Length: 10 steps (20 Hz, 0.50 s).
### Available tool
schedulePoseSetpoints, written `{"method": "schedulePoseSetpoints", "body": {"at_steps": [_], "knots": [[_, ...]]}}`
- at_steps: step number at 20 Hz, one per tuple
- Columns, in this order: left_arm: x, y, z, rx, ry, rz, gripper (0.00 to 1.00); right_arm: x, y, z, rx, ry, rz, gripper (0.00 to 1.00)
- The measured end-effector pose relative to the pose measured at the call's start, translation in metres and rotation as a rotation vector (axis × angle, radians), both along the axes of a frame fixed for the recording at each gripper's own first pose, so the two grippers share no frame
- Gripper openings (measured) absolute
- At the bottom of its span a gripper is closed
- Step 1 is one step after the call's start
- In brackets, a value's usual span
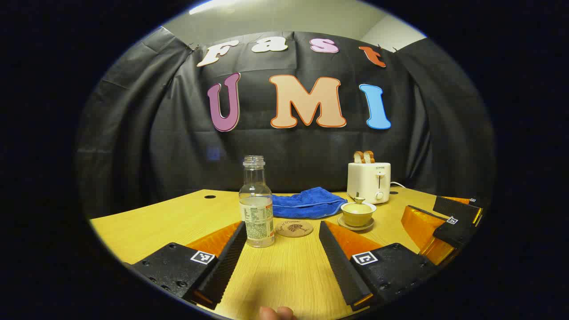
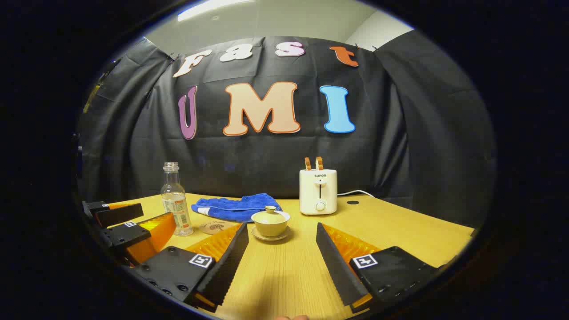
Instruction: Open the teacup lid with one hand, grasp the water bottle and pour water into the teacup with the other hand; after pouring, place the water bottle on the coaster and then close the teacup lid.
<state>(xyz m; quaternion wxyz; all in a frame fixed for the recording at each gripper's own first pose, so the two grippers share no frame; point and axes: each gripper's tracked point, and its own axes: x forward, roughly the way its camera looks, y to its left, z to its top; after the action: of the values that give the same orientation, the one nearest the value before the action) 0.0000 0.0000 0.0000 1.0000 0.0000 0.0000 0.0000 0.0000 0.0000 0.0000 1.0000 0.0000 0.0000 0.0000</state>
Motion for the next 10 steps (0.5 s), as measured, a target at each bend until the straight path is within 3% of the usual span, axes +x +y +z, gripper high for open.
{"method": "schedulePoseSetpoints", "body": {"at_steps": [10], "knots": [[0.0008,-0.0047,-0.0018,0.001,0.004,-0.023,0.95,-0.0022,-0.0012,-0.0005,-0.002,-0.004,-0.003,0.97]]}}
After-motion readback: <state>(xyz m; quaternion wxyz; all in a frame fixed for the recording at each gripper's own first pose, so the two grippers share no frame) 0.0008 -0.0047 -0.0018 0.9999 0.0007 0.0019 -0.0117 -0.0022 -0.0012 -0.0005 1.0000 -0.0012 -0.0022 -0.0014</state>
